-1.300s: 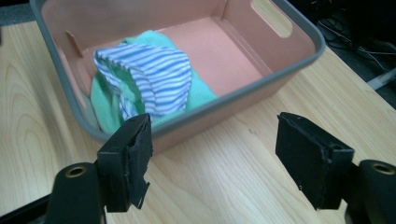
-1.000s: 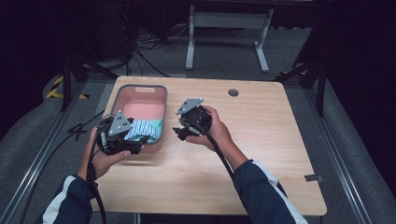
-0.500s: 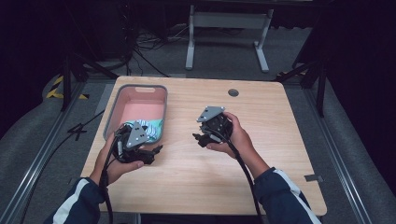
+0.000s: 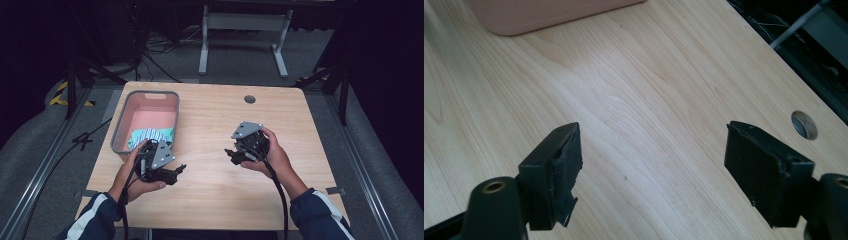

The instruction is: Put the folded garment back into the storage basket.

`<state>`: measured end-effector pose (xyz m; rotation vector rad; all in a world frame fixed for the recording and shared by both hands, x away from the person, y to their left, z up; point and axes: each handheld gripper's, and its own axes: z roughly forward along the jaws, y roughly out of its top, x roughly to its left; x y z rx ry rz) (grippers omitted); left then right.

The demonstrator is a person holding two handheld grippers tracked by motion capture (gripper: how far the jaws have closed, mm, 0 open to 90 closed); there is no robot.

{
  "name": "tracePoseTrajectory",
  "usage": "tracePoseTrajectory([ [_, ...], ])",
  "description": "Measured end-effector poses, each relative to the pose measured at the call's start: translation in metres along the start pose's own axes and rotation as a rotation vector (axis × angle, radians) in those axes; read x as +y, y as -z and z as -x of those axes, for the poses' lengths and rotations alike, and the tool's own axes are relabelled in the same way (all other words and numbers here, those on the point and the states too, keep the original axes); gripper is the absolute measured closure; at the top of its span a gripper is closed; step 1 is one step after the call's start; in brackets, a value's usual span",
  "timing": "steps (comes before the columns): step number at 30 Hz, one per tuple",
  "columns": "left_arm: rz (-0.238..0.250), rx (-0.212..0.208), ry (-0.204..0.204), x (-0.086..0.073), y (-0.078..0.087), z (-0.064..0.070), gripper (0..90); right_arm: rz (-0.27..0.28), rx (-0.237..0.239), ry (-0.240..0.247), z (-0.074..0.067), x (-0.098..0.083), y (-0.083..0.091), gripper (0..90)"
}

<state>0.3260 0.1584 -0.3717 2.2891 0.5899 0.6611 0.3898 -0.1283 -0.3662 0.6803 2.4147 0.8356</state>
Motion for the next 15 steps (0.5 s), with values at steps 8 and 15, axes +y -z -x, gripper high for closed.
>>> tracePoseTrajectory([
  [8,-0.008,-0.046,-0.033,-0.001,-0.012,0.012,20.7,-0.020,-0.032,-0.009,0.002,-0.023,0.009,22.5],
  [15,-0.022,-0.094,-0.062,-0.006,-0.024,0.025,20.4,-0.042,-0.042,-0.017,0.003,-0.054,0.013,22.6],
])
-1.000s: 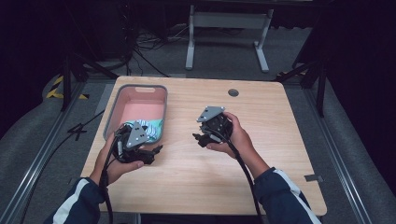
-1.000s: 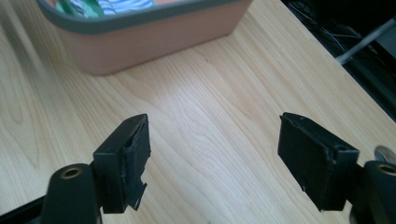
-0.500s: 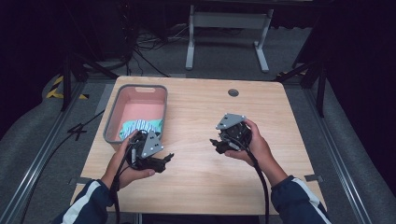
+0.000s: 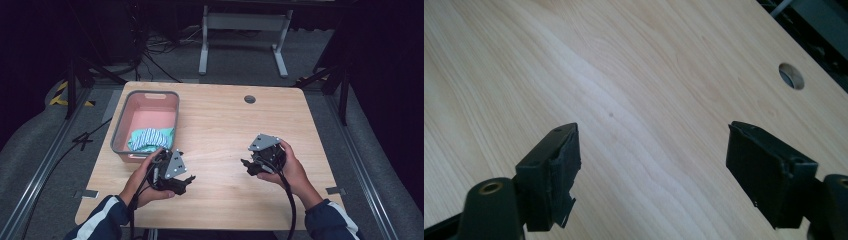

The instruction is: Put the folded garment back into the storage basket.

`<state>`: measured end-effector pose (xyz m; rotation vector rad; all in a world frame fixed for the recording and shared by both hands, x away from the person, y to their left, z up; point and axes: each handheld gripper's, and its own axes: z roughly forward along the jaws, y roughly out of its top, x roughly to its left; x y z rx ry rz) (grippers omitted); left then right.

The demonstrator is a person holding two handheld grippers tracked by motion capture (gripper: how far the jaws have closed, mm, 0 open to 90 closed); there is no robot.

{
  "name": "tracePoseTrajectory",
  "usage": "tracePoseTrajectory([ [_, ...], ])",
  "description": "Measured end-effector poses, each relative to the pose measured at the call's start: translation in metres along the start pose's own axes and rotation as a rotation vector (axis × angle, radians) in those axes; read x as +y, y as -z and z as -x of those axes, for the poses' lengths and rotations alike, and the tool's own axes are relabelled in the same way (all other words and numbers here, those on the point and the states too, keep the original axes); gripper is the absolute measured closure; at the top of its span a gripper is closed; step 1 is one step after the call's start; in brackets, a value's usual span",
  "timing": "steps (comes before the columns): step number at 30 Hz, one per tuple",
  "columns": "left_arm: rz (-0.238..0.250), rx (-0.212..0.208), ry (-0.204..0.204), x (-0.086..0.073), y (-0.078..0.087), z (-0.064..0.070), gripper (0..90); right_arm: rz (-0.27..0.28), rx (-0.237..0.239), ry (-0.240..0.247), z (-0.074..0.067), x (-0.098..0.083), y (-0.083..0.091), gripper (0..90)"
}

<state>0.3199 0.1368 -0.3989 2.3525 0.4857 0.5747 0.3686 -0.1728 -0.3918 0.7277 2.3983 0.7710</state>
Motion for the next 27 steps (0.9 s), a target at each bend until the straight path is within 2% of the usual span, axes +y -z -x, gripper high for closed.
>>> tracePoseTrajectory([
  [8,-0.032,-0.054,-0.006,-0.010,-0.016,0.006,19.9,0.010,-0.014,-0.031,0.001,-0.035,0.007,23.2],
  [15,-0.061,-0.075,-0.034,-0.021,-0.029,0.010,19.8,0.014,-0.014,-0.057,0.003,-0.061,0.012,23.5],
  [23,-0.088,-0.099,-0.030,-0.036,-0.038,0.007,19.5,0.013,-0.002,-0.104,0.006,-0.104,0.016,23.7],
  [26,-0.088,-0.121,-0.007,-0.045,-0.040,0.004,19.3,0.012,0.004,-0.129,0.008,-0.121,0.018,23.7],
  [27,-0.088,-0.121,-0.007,-0.045,-0.040,0.004,19.4,0.012,0.004,-0.129,0.008,-0.121,0.018,23.7],
])
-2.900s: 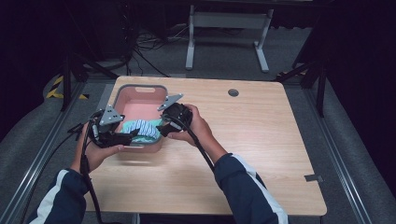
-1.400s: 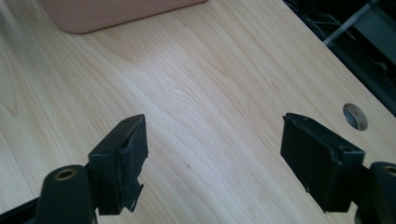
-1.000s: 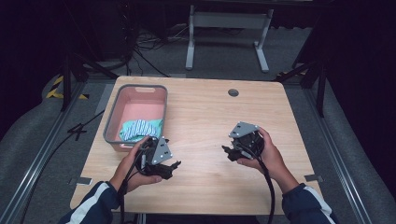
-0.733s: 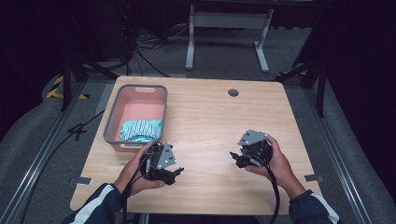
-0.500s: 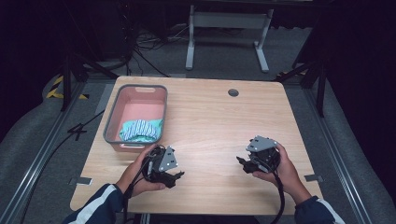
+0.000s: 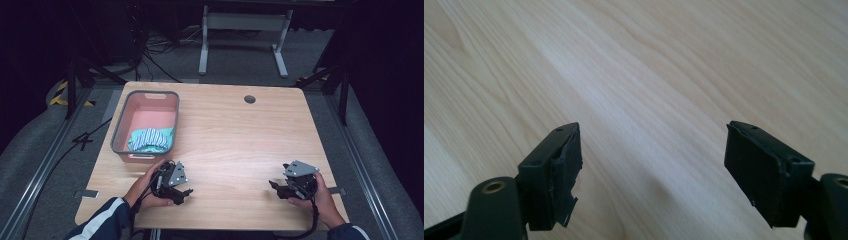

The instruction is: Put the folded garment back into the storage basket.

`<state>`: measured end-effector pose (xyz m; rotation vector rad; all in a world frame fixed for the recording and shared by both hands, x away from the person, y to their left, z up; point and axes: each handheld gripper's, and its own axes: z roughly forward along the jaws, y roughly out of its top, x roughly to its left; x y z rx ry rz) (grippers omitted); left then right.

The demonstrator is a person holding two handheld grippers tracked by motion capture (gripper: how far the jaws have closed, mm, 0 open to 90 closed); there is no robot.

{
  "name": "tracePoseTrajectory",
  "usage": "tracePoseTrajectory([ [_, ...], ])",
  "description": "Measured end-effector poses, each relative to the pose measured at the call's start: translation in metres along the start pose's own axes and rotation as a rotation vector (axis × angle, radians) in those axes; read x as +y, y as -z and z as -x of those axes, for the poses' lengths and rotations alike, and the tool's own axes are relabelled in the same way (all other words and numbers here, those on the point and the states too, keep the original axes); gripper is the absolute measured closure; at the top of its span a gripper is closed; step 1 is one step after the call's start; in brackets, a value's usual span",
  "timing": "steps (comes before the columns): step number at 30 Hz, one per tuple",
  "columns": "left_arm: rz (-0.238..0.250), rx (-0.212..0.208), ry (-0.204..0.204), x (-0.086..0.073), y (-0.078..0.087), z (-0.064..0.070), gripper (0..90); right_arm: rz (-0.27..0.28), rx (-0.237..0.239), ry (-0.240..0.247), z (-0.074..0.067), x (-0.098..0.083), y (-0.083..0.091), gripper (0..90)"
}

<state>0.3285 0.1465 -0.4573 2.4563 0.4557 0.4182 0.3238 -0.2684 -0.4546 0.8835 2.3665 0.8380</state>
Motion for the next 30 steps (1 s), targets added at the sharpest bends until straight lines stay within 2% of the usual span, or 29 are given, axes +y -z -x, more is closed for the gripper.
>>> tracePoseTrajectory([
  [1,0.004,-0.019,0.020,-0.004,-0.001,-0.001,19.4,-0.003,0.002,-0.009,0.001,-0.006,0.000,23.7],
  [2,0.012,-0.034,0.030,-0.006,-0.001,-0.002,19.1,0.000,0.004,-0.040,0.004,-0.015,0.001,23.8],
  [4,0.010,-0.043,0.017,-0.011,-0.002,-0.002,18.9,-0.005,0.015,-0.076,0.007,-0.026,0.000,23.9],
  [5,0.018,-0.064,0.033,-0.015,-0.002,-0.003,18.4,-0.009,0.010,-0.088,0.009,-0.032,-0.001,24.0],
  [7,0.018,-0.075,0.049,-0.019,-0.005,-0.004,17.3,0.015,0.025,-0.148,0.014,-0.041,0.000,24.0],
  [10,0.057,-0.114,0.120,-0.028,-0.007,-0.007,16.7,0.034,0.019,-0.179,0.018,-0.047,0.002,23.7],
  [12,0.075,-0.129,0.136,-0.031,-0.008,-0.009,15.8,0.059,0.043,-0.226,0.022,-0.053,0.001,22.9],
  [14,0.092,-0.134,0.163,-0.034,-0.009,-0.010,15.0,0.046,0.051,-0.263,0.025,-0.054,0.000,19.9],
  [30,0.089,-0.128,0.167,-0.035,-0.008,-0.009,14.9,0.047,0.047,-0.264,0.025,-0.054,-0.001,19.6],
])
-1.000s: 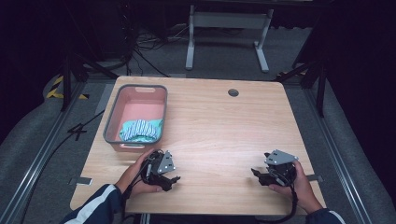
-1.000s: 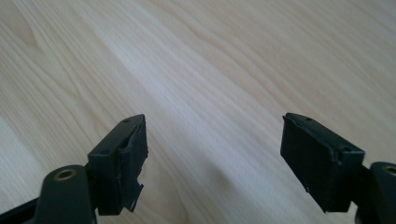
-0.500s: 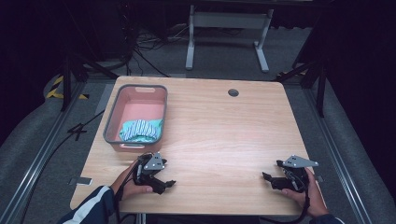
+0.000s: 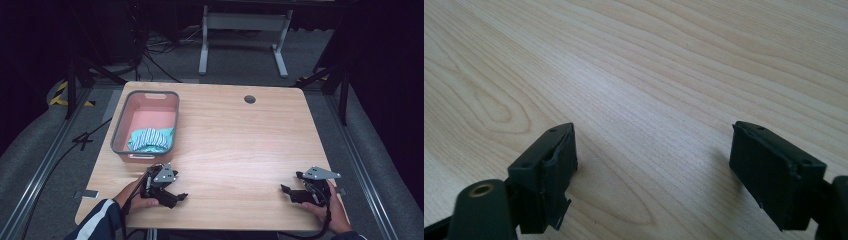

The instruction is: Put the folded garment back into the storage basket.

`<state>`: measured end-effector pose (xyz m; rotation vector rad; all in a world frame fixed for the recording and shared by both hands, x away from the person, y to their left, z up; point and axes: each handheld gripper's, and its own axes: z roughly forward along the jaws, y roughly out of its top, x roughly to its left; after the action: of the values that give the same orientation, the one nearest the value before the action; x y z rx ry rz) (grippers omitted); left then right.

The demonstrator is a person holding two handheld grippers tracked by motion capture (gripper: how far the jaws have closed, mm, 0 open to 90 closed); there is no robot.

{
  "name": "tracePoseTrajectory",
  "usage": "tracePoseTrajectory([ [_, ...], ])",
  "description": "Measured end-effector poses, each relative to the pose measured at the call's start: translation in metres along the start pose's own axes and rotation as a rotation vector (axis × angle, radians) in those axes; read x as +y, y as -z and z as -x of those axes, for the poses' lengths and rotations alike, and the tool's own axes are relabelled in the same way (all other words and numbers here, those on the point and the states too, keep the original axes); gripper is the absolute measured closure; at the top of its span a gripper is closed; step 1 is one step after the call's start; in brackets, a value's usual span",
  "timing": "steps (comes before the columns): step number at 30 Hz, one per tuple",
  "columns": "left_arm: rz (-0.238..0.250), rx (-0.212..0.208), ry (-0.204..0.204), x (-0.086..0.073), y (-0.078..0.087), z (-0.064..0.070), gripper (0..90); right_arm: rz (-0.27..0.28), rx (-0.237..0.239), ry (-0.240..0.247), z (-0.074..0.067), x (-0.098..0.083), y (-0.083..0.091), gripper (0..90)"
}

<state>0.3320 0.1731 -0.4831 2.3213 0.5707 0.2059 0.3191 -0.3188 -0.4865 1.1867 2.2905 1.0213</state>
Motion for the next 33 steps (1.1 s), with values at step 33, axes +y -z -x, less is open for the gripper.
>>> tracePoseTrajectory([
  [33,0.001,-0.002,0.005,0.0008,-0.0013,0.0001,13.4,-0.002,-0.006,-0.003,-0.0004,-0.0001,0.0001,19.6],
])
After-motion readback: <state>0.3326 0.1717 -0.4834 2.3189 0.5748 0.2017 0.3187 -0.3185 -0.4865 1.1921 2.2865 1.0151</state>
